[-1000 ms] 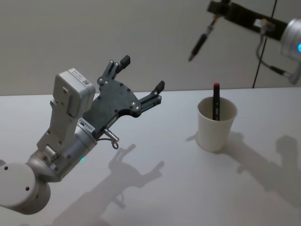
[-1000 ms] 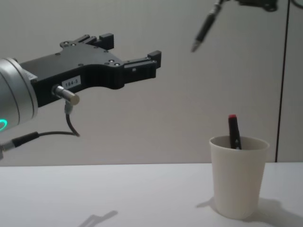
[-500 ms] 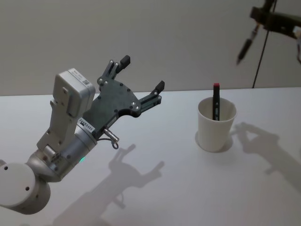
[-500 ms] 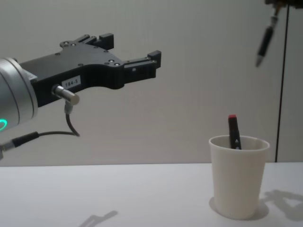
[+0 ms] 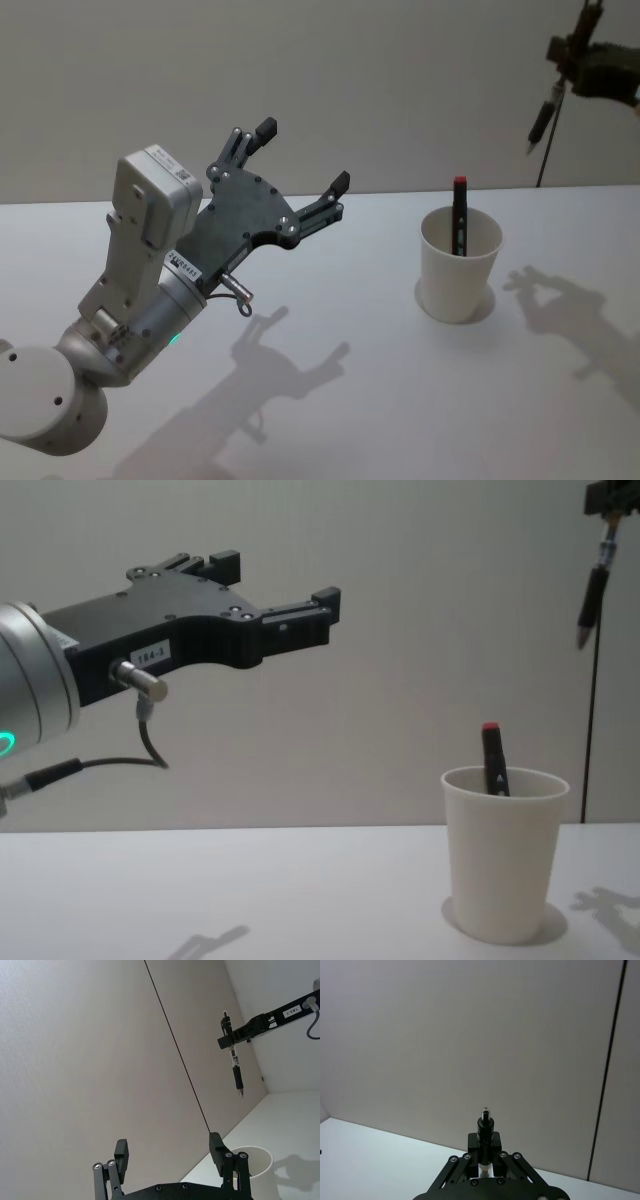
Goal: Place the pen into the pen holder.
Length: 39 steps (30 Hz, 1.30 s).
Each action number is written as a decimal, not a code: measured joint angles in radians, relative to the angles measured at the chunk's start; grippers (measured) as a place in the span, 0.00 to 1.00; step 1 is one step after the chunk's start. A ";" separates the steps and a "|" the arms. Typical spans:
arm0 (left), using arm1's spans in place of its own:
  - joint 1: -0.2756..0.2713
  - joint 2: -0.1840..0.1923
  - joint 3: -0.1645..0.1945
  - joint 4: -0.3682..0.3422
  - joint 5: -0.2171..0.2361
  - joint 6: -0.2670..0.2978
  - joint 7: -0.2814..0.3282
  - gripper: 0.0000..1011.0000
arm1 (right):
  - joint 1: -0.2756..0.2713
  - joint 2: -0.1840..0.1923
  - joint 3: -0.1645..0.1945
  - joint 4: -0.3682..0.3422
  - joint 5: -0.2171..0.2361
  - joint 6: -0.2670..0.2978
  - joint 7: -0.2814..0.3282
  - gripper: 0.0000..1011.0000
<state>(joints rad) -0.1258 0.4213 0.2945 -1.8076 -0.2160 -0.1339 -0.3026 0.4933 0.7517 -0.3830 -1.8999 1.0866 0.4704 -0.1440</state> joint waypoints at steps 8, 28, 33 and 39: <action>0.000 0.000 0.000 0.000 0.000 0.000 0.000 0.99 | 0.001 -0.026 -0.025 0.009 -0.061 -0.003 0.053 0.13; 0.000 0.000 0.000 0.000 0.000 0.000 0.000 0.99 | 0.013 -0.106 -0.093 0.073 -0.174 0.062 0.098 0.13; 0.000 0.000 0.000 0.000 0.000 0.000 0.000 0.99 | 0.011 -0.122 -0.107 0.088 -0.190 0.068 0.105 0.13; 0.000 0.000 0.000 0.000 0.000 0.000 0.000 0.99 | 0.008 -0.135 -0.119 0.100 -0.200 0.072 0.110 0.13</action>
<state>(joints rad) -0.1258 0.4213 0.2945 -1.8076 -0.2159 -0.1340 -0.3026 0.5016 0.6165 -0.5017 -1.8000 0.8869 0.5420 -0.0343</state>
